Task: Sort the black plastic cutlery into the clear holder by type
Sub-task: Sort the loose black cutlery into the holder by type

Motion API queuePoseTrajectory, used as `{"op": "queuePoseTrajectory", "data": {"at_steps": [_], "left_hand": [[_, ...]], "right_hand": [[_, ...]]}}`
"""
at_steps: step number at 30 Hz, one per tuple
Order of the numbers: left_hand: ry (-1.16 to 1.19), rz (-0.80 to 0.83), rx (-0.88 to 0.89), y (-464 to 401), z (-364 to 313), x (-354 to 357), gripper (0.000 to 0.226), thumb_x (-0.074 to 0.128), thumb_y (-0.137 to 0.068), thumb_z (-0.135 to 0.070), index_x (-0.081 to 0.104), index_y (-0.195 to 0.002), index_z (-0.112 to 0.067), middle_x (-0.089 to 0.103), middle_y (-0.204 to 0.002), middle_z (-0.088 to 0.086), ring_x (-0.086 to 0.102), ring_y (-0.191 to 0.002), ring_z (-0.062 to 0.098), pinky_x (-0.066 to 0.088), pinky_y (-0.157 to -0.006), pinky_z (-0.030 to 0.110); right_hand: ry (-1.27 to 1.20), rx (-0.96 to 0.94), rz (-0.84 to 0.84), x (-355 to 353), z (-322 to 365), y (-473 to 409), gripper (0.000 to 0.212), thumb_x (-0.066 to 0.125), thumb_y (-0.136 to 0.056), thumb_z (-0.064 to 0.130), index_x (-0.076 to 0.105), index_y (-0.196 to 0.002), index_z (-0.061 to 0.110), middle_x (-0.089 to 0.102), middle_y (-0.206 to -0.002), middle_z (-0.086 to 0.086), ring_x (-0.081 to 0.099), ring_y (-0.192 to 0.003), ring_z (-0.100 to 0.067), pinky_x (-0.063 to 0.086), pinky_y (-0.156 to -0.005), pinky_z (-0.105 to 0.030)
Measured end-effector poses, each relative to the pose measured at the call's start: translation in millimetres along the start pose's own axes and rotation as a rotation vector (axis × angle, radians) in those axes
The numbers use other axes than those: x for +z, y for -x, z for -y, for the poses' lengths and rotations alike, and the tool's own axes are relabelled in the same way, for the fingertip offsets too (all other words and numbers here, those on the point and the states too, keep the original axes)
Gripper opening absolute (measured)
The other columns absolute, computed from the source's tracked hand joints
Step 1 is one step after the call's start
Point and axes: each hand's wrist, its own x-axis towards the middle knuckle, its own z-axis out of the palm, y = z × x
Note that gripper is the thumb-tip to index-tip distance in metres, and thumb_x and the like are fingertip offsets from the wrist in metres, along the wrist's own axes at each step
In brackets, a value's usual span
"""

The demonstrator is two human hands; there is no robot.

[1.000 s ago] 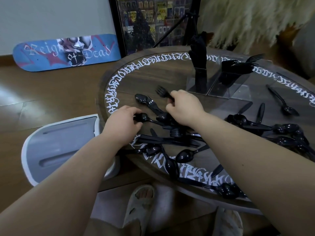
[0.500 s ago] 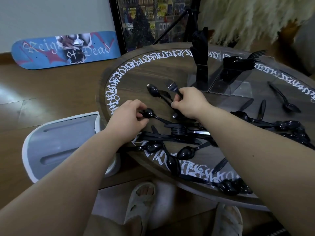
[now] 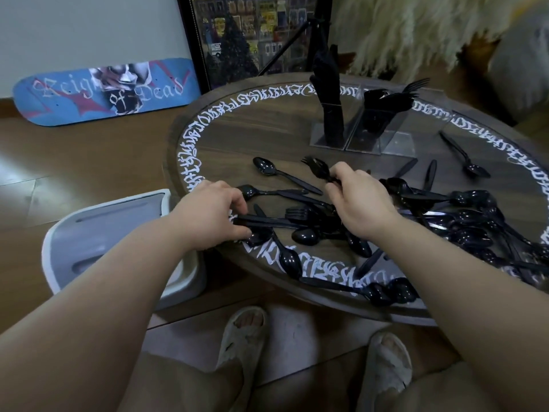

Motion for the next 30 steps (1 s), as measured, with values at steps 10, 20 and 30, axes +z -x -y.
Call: {"op": "queuePoseTrajectory", "data": {"at_steps": [10,20,30], "left_hand": [[-0.168,0.040,-0.118,7.0,1.2,12.9,0.023,0.067,-0.079,-0.047,0.051,-0.067,-0.035,0.055,-0.082,-0.012,0.051,-0.097,0.018,0.049,-0.084,0.036],[-0.010,-0.105,-0.112,-15.5,-14.9,22.2,0.014,0.066,-0.085,-0.039,0.057,-0.084,-0.028,0.063,-0.089,-0.005,0.058,-0.086,0.017,0.047,-0.073,0.030],[0.066,-0.182,-0.111,-17.5,-13.6,26.6,0.029,0.067,-0.087,-0.027,0.064,-0.115,-0.021,0.066,-0.110,-0.001,0.060,-0.104,0.019,0.050,-0.091,0.037]], "right_hand": [[-0.367,0.168,-0.134,-3.9,4.5,13.0,0.023,0.038,-0.102,0.026,0.054,-0.105,0.009,0.067,-0.098,0.003,0.056,-0.088,-0.017,0.039,-0.073,-0.029],[-0.102,0.072,-0.005,-6.2,-5.1,12.1,0.018,0.044,-0.099,0.031,0.052,-0.098,0.014,0.056,-0.075,-0.001,0.053,-0.076,-0.027,0.043,-0.068,-0.037],[-0.008,0.077,0.144,14.1,-5.0,6.2,0.025,0.069,-0.083,0.033,0.056,-0.101,0.021,0.046,-0.068,0.013,0.056,-0.079,-0.018,0.045,-0.068,-0.030]]}}
